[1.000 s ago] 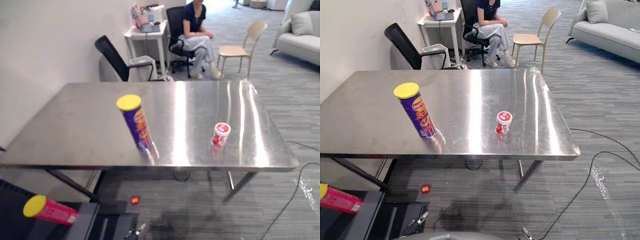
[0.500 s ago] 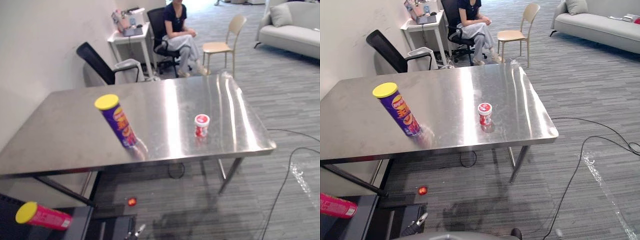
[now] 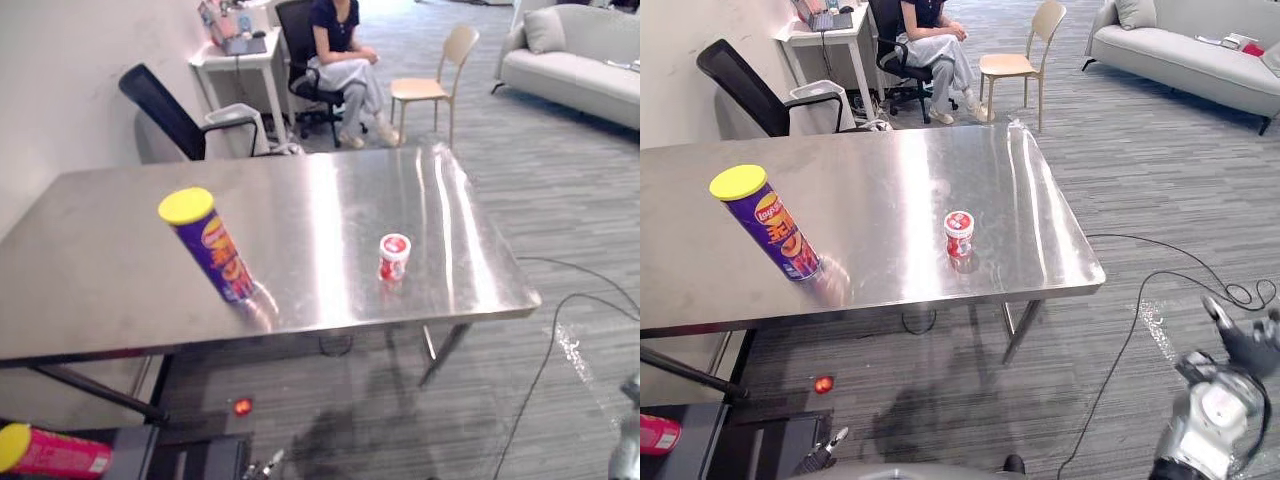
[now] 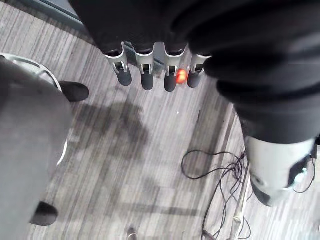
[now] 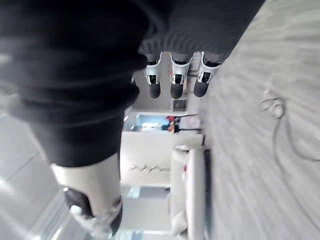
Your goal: Put the gum and the chips on the shelf.
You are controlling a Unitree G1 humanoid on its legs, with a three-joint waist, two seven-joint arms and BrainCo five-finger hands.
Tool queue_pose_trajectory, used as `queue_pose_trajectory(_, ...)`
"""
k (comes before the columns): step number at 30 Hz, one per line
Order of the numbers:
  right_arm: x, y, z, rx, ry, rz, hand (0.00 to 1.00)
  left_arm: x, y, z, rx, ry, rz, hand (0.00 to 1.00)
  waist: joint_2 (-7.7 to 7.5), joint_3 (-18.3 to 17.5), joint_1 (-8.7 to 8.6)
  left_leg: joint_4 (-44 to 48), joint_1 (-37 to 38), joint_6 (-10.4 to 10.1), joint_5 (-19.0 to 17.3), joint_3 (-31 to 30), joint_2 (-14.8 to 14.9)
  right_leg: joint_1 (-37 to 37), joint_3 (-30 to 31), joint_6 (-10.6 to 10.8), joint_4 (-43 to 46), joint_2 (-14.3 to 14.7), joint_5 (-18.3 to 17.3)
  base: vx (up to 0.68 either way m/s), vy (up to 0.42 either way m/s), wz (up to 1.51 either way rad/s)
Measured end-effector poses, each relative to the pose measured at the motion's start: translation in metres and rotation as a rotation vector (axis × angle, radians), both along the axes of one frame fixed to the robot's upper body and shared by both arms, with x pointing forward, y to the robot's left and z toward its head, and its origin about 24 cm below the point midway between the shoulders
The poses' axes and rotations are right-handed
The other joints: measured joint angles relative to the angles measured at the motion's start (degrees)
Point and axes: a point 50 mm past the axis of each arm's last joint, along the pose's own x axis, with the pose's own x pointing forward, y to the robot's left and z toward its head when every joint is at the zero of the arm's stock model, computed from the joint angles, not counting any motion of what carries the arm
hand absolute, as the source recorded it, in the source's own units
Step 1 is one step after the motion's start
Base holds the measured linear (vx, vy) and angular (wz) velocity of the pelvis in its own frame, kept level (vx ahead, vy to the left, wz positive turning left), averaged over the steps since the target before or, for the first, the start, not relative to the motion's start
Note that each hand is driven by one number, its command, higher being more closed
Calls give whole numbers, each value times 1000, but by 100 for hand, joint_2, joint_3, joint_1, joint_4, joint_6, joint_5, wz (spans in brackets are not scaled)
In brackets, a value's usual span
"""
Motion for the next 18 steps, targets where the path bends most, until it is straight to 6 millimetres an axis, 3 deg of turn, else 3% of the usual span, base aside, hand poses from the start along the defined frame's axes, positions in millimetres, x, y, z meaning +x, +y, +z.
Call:
queue_pose_trajectory(8, 19, 44, 22, -165, 2, 272, 0, 3, -2, 1, -1, -13, -46, 0, -3, -21, -16, 304, -143, 39, -222, -144, -26, -18, -148, 1, 108, -89, -2, 0, -9, 5)
queue_pose_trajectory(18, 33, 73, 19, -221, 71, 548, 0, 3, -5, 1, -7, -10, -95, 0, 37, -59, -30, 551, -498, 73, -221, -604, -17, -95, -451, -10, 212, -135, -79, -58, -31, 14)
